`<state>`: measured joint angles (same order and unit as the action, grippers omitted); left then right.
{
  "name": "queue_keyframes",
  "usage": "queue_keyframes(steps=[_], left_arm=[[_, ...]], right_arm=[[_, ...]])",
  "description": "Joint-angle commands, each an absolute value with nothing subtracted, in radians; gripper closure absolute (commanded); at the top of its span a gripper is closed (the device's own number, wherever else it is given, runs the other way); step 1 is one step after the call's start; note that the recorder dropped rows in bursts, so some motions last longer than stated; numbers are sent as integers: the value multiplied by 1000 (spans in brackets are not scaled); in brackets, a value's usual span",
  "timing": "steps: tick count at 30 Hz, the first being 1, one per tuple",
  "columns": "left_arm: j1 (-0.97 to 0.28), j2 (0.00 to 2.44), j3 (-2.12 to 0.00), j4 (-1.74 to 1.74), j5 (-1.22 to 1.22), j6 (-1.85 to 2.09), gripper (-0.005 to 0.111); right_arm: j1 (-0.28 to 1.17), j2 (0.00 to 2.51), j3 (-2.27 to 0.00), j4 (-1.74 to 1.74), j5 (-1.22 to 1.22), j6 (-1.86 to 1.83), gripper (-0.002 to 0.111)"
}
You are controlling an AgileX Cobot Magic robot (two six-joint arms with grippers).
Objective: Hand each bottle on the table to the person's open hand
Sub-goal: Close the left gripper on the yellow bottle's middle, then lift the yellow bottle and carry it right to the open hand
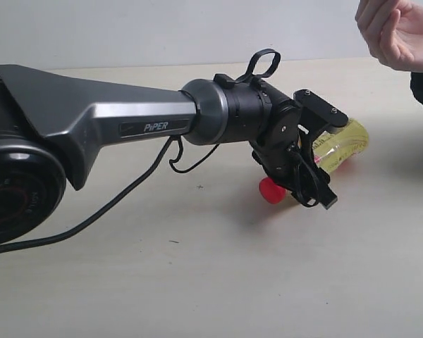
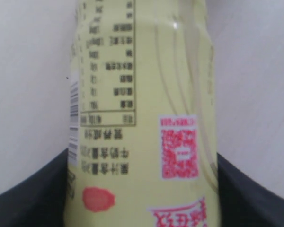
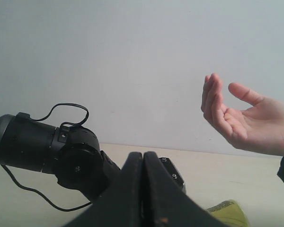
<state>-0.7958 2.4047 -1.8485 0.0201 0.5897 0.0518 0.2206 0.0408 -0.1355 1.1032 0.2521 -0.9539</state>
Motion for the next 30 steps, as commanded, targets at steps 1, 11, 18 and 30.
queue_keyframes(steps=[1,11,18,30], left_arm=[[-799,2399,-1852,23,610,46,63],[-799,2367,-1852,39,642,53,63],[-799,2283,-1852,80,768,53,65],[-799,2091,-1852,99,933,49,80]], right_arm=[[215,36,-134,1108,245,-955,108],[215,36,-134,1108,245,-955,108],[215,36,-134,1108,245,-955,108],[215,36,-134,1108,245,-955,108]])
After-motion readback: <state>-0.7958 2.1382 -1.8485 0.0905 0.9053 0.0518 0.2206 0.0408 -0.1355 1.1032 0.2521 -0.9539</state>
